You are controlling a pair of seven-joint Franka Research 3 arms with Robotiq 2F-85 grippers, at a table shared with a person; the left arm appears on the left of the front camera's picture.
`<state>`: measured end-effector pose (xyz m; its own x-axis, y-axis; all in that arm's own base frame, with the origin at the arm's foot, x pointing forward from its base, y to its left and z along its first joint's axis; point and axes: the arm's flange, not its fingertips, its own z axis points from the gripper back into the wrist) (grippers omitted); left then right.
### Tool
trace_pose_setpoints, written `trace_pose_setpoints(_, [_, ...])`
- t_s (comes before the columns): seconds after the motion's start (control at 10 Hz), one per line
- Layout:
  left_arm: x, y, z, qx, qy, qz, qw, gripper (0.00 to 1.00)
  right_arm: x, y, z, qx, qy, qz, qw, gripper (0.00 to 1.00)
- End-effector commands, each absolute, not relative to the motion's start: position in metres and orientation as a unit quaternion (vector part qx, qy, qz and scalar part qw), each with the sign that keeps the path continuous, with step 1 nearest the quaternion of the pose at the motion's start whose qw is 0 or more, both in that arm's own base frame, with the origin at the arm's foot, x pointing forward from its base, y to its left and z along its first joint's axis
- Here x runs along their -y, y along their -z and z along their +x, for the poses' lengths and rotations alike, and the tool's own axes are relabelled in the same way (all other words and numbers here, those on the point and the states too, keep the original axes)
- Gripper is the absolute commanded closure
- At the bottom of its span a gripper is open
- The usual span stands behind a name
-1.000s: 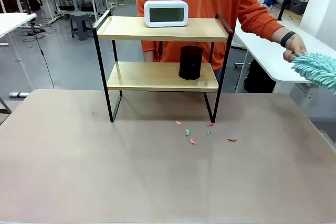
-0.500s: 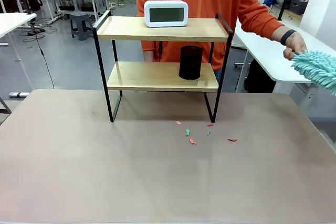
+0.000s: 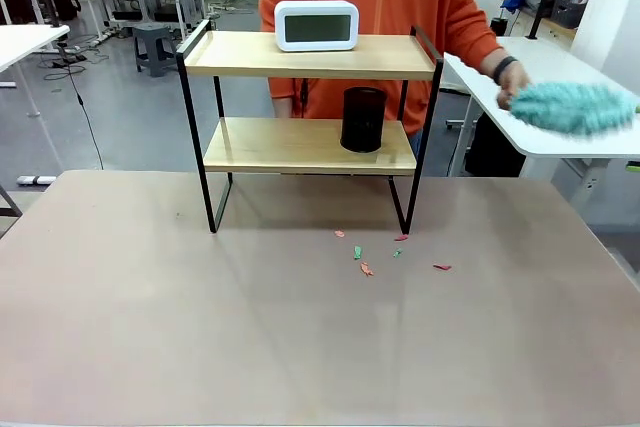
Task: Clean the shelf.
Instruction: Hand the Duster back to the human.
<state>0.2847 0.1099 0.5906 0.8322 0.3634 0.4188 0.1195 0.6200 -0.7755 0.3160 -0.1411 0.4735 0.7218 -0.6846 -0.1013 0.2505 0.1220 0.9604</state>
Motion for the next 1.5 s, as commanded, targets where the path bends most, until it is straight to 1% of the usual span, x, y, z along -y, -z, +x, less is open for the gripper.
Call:
trace_pose_setpoints(0.0, [-0.110,-0.591,0.285,0.281,-0.071,-0.430,0.855,0.00,0.107,-0.486,0.312,0.180,0.257,0.590,0.744,0.00])
trace_pose_setpoints(0.1, [-0.100,-0.598,0.276,0.242,-0.034,-0.480,0.843,0.00,0.077,-0.494,0.317,0.167,0.217,0.607,0.746,0.00])
trace_pose_setpoints(0.2, [-0.075,-0.589,0.277,0.197,-0.010,-0.507,0.839,0.00,0.039,-0.499,0.325,0.148,0.177,0.612,0.757,0.00])
trace_pose_setpoints(0.3, [-0.045,-0.574,0.279,0.152,-0.004,-0.532,0.833,0.00,0.000,-0.501,0.332,0.124,0.143,0.630,0.753,0.00])
trace_pose_setpoints(0.4, [-0.018,-0.555,0.281,0.124,-0.002,-0.579,0.806,0.00,-0.035,-0.498,0.335,0.089,0.117,0.656,0.740,0.00])
trace_pose_setpoints(0.5, [-0.004,-0.542,0.283,0.096,-0.020,-0.635,0.766,0.00,-0.054,-0.490,0.338,0.071,0.121,0.669,0.730,0.00])
trace_pose_setpoints(0.6, [0.007,-0.530,0.281,0.112,-0.049,-0.639,0.759,0.00,-0.060,-0.485,0.341,0.091,0.149,0.672,0.720,0.00])
trace_pose_setpoints(0.7, [0.006,-0.520,0.286,0.089,-0.043,-0.611,0.785,0.00,-0.044,-0.510,0.336,0.082,0.123,0.646,0.749,0.00])
trace_pose_setpoints(0.8, [-0.003,-0.545,0.289,0.110,-0.003,-0.623,0.774,0.00,-0.044,-0.510,0.336,0.082,0.123,0.646,0.749,0.00])
trace_pose_setpoints(1.4, [-0.003,-0.545,0.289,0.110,-0.003,-0.623,0.774,0.00,-0.044,-0.510,0.336,0.082,0.123,0.646,0.749,0.00])
